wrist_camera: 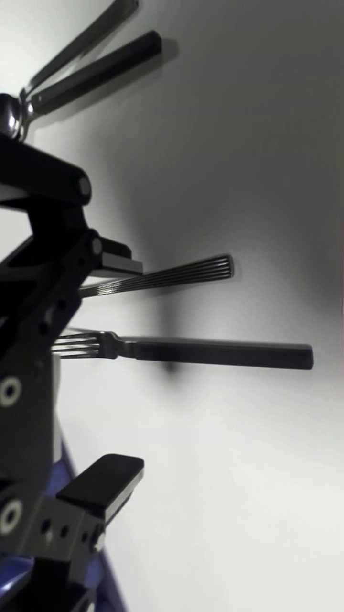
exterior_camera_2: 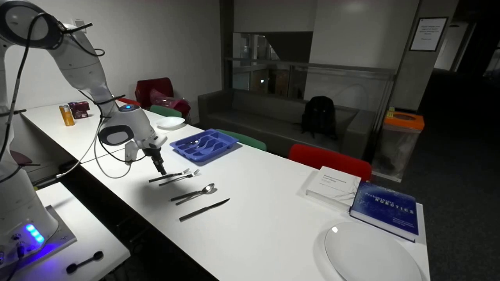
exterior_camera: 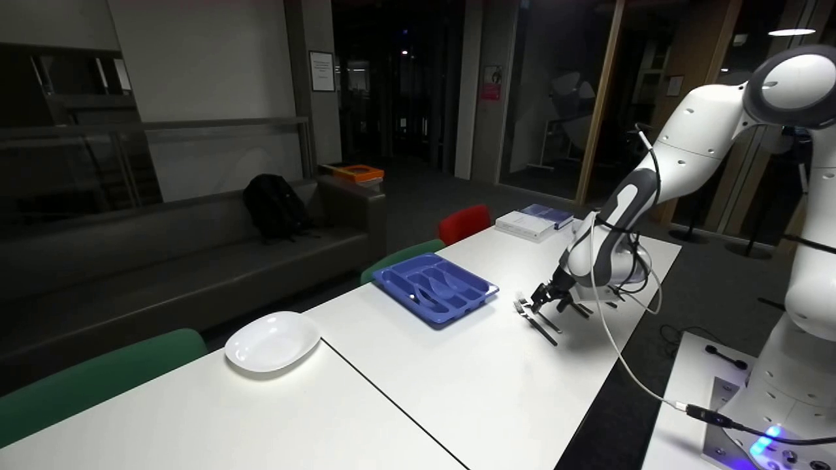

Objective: Remove the fork from the blue rack

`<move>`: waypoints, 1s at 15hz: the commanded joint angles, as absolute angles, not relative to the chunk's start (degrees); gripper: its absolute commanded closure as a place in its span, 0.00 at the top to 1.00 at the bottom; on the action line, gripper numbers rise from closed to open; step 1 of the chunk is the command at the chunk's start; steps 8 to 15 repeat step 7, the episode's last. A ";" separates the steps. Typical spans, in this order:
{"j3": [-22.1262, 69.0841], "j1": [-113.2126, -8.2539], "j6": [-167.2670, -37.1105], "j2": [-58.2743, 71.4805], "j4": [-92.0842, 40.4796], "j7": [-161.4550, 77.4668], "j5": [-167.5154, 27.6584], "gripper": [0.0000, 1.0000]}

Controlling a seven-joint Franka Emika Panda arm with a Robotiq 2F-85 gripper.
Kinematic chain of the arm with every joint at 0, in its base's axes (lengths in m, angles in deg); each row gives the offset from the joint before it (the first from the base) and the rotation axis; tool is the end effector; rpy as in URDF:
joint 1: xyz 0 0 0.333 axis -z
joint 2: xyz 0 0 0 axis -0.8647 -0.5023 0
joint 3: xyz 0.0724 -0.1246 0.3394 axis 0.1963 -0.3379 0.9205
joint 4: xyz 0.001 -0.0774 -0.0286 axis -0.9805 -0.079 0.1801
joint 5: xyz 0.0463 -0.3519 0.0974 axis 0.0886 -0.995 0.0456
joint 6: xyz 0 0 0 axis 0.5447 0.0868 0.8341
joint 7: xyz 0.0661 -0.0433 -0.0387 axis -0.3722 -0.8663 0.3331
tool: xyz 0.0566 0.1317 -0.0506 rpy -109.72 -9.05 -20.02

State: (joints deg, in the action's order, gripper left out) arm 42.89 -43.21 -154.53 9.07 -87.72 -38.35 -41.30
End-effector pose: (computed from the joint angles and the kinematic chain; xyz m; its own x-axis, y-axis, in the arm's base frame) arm 0.4434 -0.0511 0.2193 0.8284 -0.4878 0.2753 -0.4630 -0.8730 -0.1535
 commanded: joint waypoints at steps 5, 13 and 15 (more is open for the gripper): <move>46.17 -43.25 -158.00 17.13 -95.06 -40.48 -40.74 1.00; 46.28 -43.25 -158.00 17.96 -95.23 -40.55 -40.72 1.00; 46.28 -43.25 -158.00 17.96 -95.23 -40.55 -40.72 1.00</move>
